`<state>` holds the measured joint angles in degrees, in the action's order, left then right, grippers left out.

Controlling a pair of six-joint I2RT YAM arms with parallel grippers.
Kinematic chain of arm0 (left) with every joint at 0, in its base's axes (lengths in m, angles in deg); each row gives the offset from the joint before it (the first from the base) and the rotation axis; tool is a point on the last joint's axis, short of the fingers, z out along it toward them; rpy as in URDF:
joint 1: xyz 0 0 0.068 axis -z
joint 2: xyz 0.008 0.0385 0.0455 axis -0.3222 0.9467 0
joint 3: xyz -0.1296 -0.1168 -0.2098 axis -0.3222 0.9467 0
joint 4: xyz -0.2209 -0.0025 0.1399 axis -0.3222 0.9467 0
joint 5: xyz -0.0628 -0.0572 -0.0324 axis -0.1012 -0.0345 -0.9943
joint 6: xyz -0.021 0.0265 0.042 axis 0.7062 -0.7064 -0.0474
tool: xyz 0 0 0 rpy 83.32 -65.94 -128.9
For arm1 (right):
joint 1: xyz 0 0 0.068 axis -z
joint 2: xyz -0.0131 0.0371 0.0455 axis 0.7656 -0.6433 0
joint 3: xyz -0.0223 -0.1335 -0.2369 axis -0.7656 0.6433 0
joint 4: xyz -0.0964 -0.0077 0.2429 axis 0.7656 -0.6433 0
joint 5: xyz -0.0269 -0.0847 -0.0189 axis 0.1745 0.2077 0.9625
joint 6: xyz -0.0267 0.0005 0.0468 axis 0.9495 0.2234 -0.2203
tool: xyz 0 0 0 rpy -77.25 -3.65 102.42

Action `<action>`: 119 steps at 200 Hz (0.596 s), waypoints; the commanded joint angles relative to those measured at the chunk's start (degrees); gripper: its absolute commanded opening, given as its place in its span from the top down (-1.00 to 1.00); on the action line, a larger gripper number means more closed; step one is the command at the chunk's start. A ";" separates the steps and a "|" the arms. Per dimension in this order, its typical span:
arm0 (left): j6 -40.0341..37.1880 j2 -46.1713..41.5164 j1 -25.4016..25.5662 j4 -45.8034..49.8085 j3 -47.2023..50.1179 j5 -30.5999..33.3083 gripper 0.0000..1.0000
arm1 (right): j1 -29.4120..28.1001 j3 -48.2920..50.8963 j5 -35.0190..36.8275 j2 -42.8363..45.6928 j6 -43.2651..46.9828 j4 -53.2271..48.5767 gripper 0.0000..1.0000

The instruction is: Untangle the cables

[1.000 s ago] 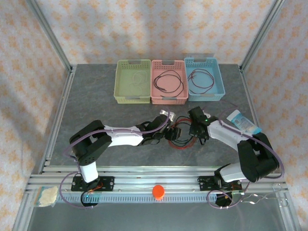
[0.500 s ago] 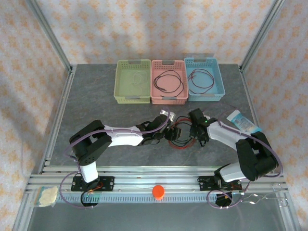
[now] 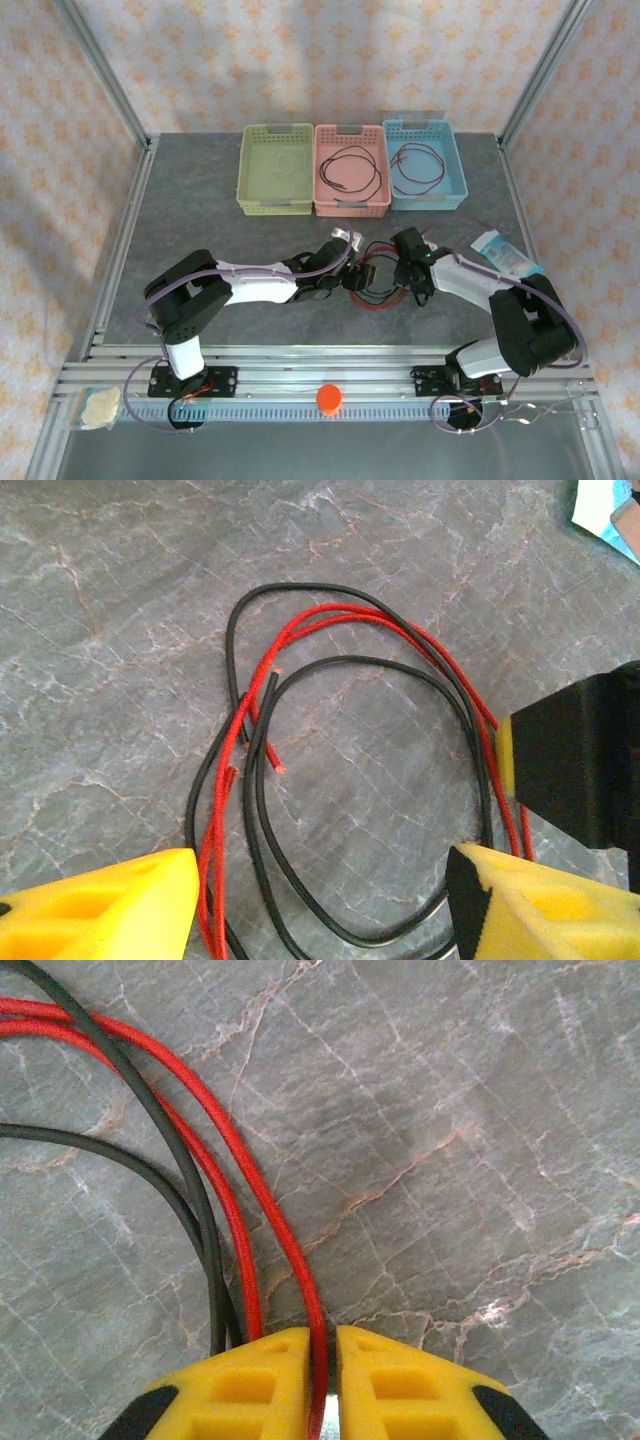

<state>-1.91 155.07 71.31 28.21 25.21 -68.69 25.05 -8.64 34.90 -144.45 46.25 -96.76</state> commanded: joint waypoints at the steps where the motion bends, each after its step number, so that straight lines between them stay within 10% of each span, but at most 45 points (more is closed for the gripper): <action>1: -2.06 -2.91 0.15 0.17 -0.66 2.83 -0.36 | 0.38 3.56 -1.34 -1.98 -2.08 2.78 0.78; 119: -1.58 -3.53 -2.59 -1.23 -2.93 4.76 -0.49 | 1.17 1.64 3.94 11.12 5.94 3.27 1.00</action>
<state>-2.74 152.50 70.48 28.19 24.60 -65.39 26.02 -6.56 36.39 -136.71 47.39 -94.90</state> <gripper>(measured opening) 0.734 0.043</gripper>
